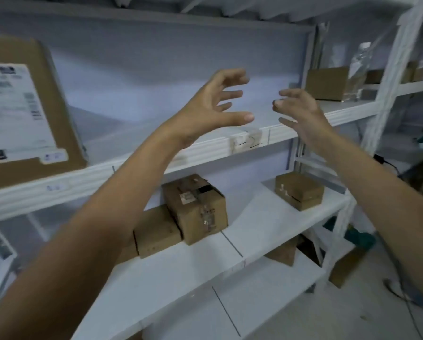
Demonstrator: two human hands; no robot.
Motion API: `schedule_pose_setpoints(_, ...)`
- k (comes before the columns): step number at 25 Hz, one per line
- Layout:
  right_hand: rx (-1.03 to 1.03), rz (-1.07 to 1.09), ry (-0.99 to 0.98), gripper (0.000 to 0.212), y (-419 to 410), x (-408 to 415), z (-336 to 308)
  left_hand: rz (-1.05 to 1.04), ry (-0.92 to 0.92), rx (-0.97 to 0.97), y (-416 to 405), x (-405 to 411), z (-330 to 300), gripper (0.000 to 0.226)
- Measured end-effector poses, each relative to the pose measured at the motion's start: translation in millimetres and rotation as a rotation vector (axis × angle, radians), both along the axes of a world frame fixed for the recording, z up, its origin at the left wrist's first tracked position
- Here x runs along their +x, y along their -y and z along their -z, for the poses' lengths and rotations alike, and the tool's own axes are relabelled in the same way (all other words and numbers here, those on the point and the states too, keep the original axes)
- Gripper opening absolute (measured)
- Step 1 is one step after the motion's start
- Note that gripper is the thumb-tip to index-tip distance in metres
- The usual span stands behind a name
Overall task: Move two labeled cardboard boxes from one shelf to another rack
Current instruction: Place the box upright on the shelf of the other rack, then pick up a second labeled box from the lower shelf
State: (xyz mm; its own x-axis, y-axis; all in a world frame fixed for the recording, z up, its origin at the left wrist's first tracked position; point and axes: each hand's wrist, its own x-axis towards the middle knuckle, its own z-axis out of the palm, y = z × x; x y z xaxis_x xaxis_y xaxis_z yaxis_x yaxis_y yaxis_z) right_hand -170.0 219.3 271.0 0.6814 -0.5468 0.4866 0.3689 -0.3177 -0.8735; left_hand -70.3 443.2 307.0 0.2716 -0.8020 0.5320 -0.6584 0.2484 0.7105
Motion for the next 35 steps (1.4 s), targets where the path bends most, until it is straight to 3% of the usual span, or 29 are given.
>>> schedule_pose_setpoints(4,-0.008,0.156,-0.120,0.025,80.7,-65.2,26.9,0.093,-0.095,0.076,111.1,-24.5,32.5,0.081)
schedule_pose_setpoints(8,0.009,0.275,-0.237,0.029,162.3,-127.8,59.9,0.114,-0.223,0.139,218.5,-56.2,74.6,0.059)
schedule_pose_setpoints(15,0.053,0.368,-0.505,0.039,259.8,-156.9,154.7,-0.020,-0.351,0.399,349.0,-78.4,181.6,0.042)
schedule_pose_setpoints(19,0.075,0.346,-0.598,0.040,309.1,-131.2,185.7,-0.182,-0.481,0.558,415.1,-45.8,244.7,0.050)
schedule_pose_setpoints(21,0.067,0.328,-0.624,0.051,345.5,-102.8,202.3,-0.258,-0.569,0.611,446.7,-14.8,272.2,0.052)
schedule_pose_setpoints(25,0.040,0.263,-0.796,0.046,405.6,-33.6,227.6,-0.404,-0.680,0.590,499.8,53.3,321.6,0.055)
schedule_pose_setpoints(27,0.029,0.253,-0.879,0.047,431.1,-0.7,240.3,-0.481,-0.784,0.578,517.8,73.6,342.7,0.074)
schedule_pose_setpoints(29,0.016,0.255,-0.928,0.051,454.7,32.2,257.5,-0.570,-0.872,0.616,533.0,87.8,361.0,0.086)
schedule_pose_setpoints(35,0.057,0.197,-0.961,0.073,493.9,84.8,313.0,-0.696,-1.063,0.648,566.9,103.5,400.6,0.088)
